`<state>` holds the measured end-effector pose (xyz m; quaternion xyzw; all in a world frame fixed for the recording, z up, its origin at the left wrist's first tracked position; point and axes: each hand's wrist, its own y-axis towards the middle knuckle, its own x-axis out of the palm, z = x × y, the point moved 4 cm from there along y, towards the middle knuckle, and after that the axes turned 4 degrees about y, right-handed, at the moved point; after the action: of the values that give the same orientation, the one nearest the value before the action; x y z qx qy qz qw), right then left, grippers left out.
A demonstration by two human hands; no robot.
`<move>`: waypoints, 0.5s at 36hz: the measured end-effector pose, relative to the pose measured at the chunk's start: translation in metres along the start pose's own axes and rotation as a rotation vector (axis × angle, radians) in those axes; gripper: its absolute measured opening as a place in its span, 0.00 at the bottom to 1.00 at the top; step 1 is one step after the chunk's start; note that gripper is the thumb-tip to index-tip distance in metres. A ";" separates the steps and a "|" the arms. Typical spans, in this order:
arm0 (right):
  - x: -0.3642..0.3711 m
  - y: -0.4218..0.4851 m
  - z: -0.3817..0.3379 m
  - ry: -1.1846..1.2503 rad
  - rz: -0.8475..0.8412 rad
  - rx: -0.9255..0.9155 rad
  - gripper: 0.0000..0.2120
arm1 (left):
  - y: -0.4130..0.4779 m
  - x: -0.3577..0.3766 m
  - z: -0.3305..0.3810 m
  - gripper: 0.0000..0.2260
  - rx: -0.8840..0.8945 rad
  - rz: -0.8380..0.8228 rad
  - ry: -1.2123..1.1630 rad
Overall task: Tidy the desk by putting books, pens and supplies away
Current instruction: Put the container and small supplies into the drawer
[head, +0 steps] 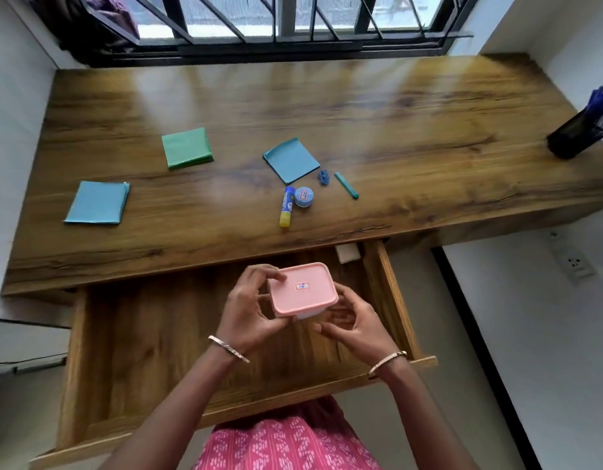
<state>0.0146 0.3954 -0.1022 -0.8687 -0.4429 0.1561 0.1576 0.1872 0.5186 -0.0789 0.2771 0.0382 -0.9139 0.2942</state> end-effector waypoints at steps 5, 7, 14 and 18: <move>-0.008 0.009 0.011 -0.135 0.205 0.037 0.27 | 0.001 0.035 -0.016 0.25 -0.051 0.008 0.014; -0.009 0.016 0.016 -0.185 0.241 0.063 0.25 | 0.004 0.046 -0.023 0.25 -0.107 0.024 0.011; -0.004 0.040 0.035 -0.228 0.486 0.159 0.26 | 0.021 0.070 -0.045 0.28 -0.303 0.034 0.008; -0.002 0.056 0.031 -0.232 0.549 0.169 0.25 | 0.030 0.080 -0.055 0.31 -0.421 0.081 0.038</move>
<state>0.0412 0.3668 -0.1528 -0.9162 -0.1921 0.3270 0.1294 0.1767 0.4652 -0.1654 0.2279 0.2224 -0.8678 0.3814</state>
